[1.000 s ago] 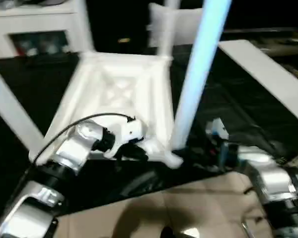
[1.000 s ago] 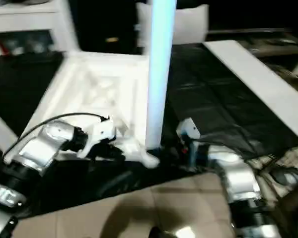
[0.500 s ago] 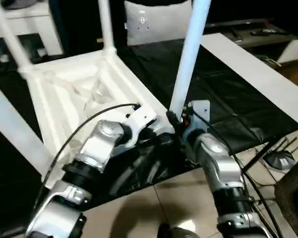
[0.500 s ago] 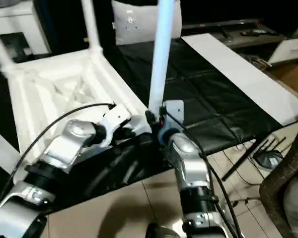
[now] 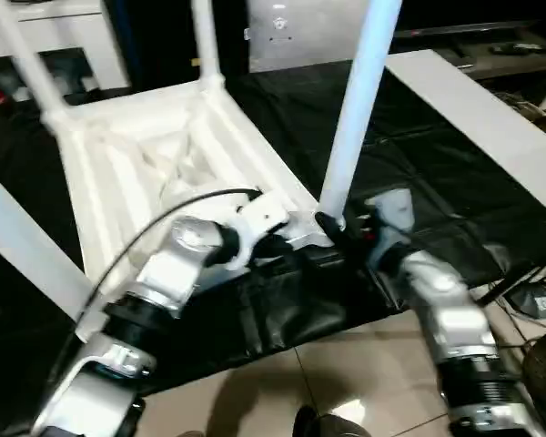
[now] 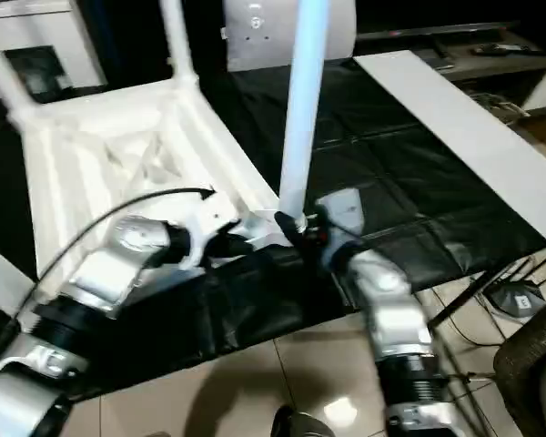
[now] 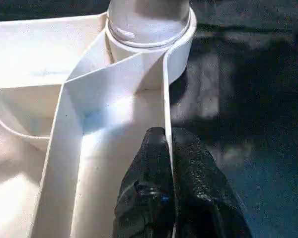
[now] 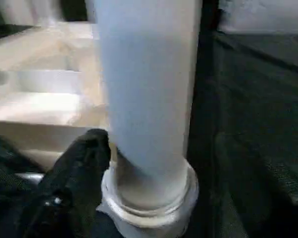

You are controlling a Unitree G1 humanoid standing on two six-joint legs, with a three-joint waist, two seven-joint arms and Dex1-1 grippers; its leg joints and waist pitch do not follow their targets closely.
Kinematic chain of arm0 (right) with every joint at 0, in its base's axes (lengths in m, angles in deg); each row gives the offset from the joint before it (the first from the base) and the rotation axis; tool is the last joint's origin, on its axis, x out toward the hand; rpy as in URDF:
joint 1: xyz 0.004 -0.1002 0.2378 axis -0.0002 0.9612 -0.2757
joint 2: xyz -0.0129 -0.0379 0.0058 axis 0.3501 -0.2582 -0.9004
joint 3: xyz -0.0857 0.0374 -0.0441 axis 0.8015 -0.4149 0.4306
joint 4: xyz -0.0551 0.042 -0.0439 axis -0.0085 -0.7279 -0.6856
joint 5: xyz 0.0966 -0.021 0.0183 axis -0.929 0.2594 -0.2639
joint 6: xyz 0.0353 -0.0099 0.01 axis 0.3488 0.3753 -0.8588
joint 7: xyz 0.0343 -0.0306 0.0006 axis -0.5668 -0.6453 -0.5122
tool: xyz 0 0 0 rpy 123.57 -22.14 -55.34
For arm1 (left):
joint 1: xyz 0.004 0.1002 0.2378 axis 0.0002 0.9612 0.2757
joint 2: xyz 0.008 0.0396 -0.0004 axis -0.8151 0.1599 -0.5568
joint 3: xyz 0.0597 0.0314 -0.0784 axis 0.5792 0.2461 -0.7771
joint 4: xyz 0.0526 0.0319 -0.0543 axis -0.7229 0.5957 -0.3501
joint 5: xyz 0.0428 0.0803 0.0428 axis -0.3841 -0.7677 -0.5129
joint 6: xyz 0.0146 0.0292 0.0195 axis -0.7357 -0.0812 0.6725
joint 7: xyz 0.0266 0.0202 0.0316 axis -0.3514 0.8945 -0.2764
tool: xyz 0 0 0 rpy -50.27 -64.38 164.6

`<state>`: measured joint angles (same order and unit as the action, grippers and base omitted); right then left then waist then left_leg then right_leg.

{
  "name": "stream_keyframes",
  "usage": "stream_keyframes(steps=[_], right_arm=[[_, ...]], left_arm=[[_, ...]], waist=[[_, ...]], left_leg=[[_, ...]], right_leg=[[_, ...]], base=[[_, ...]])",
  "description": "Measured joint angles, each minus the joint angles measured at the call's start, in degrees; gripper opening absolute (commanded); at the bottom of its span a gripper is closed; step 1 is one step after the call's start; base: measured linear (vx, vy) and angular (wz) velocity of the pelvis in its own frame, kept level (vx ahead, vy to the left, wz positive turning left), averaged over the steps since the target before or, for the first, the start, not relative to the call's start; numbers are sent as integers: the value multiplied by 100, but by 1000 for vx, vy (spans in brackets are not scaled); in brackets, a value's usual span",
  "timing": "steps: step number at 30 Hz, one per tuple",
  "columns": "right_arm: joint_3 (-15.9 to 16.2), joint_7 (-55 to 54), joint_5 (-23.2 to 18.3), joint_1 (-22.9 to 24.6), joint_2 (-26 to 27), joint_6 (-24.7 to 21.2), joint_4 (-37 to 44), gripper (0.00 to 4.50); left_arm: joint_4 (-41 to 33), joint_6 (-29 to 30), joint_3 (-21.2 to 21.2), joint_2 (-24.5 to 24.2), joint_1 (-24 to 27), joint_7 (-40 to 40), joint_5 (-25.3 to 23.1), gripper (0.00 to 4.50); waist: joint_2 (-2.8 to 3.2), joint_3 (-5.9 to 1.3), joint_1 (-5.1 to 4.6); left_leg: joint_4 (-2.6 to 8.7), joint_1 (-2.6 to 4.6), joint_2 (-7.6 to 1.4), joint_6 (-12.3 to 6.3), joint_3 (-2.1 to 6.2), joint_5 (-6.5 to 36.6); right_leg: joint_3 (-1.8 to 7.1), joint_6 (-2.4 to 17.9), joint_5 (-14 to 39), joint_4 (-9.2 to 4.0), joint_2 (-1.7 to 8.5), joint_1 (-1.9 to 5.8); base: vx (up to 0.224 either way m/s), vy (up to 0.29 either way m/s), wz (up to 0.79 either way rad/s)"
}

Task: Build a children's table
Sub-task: Rotate leg to tighten

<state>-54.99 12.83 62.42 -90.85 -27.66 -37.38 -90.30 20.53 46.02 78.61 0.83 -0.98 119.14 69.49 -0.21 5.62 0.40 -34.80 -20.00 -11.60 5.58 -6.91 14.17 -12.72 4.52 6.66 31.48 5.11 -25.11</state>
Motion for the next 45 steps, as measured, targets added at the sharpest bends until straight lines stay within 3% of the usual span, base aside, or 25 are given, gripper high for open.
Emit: stream_keyframes(steps=[4, 8, 11, 21, 25, 26, 35, 45], right_arm=[[-11, 1077, -275, 79, -743, -45, 176, 409], [295, 2127, -457, 89, -1127, -33, 167, 409], [583, 2985, -479, -62, -1406, 56, -59, 383], [1117, 4087, -443, -661, -1474, 215, -793, 309], [1204, 4436, -450, -813, -1443, 213, -977, 296], [1216, 4487, -452, -824, -1441, 213, -979, 267], [1348, 4876, -464, -1004, -1411, 220, -1195, 199], [1348, 5017, -535, -967, -1430, 23, -1150, 189]], left_arm=[[4, -414, 92, -370, 85, 649, 152, 0], [33, -721, 198, -665, 94, 1227, 248, 0], [159, -1113, 320, -895, 60, 1742, 301, 0], [287, -1723, 651, -1185, -92, 2644, 329, 0], [420, -1847, 684, -1199, -188, 2785, 321, 0], [428, -1862, 696, -1199, -193, 2803, 322, 0], [505, -2048, 757, -1223, -259, 2928, 312, 0], [554, -1988, 767, -1208, -274, 3022, 345, 0]], waist=[[-1, -1, 101], [-1, -2, 199], [-8, -7, 252], [-40, -21, 479], [-47, -23, 485], [-52, -27, 488], [-97, -28, 490], [-99, -27, 493]], left_leg=[[-10, 9, -3, 2, -1, -6], [-14, 5, -2, 26, -1, -20], [-15, 3, -1, 26, -1, -20], [-16, 1, -2, 27, -5, -20], [-23, 2, -3, 28, -10, -21], [-23, 2, -4, 29, -10, -21], [-23, 1, -5, 30, -13, -21], [-25, 1, -5, 31, -14, -22]], right_leg=[[-1, 7, -9, -5, -3, 14], [0, 9, -20, -12, -1, 19], [2, 8, -21, -18, 0, 23], [5, 9, -22, -14, 4, 21], [7, 11, -24, -10, 4, 21], [7, 10, -23, -10, 4, 21], [7, 9, -23, -10, 6, 21], [7, 9, -23, -10, 6, 21]], base=[[0, 0, 0], [0, 0, 0], [0, 0, 0], [0, 0, 0], [0, 0, 0], [0, 0, 0], [0, 0, 0], [0, 0, 0]])
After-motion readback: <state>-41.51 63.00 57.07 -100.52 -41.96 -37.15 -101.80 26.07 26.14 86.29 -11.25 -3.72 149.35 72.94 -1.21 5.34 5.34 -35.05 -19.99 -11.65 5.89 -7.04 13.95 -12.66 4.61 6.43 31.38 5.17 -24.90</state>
